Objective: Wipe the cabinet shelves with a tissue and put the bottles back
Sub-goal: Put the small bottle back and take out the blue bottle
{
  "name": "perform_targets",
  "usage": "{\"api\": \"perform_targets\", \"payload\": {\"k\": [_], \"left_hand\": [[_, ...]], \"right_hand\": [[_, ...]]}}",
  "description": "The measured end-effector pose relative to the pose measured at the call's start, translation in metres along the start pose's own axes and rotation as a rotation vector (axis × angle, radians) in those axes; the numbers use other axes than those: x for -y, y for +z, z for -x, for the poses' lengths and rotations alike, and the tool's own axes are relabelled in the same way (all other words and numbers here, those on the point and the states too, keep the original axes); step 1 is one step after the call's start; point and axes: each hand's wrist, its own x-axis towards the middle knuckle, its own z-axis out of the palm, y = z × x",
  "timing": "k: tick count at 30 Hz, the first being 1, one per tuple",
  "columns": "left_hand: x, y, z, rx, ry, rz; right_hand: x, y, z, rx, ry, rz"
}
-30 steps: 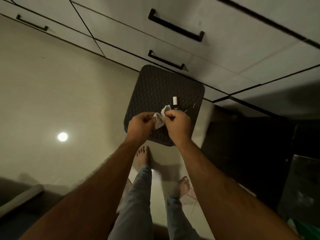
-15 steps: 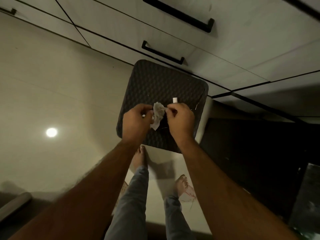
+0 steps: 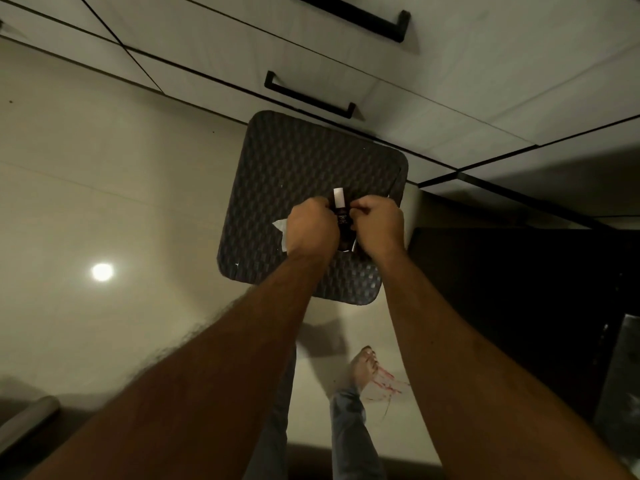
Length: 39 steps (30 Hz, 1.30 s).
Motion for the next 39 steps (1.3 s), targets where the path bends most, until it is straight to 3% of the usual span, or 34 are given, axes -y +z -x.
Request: {"api": "perform_targets", "payload": {"k": [7, 15, 20, 30, 39], "left_hand": [[-0.010, 0.001, -0.007, 0.118, -0.030, -0.083], [-0.011, 0.001, 0.010, 0.003, 0.059, 0.059], [-0.025, -0.002, 0.035, -0.073, 0.140, 0.126], [-0.090, -0.028, 0.150, -0.211, 0.234, 0.311], [-0.183, -0.058, 0.320, -0.247, 0.327, 0.474]], "right_hand": [[0.004, 0.002, -0.002, 0.073, 0.015, -0.066], [0.003, -0.009, 0.012, 0.076, 0.095, -0.515], [-0.002, -0.033, 0.028, 0.044, 0.004, -0.560], [-0.006, -0.144, 0.109, 0.091, -0.209, -0.599], [-0.011, -0.294, 0.248, 0.056, -0.371, -0.608]]}}
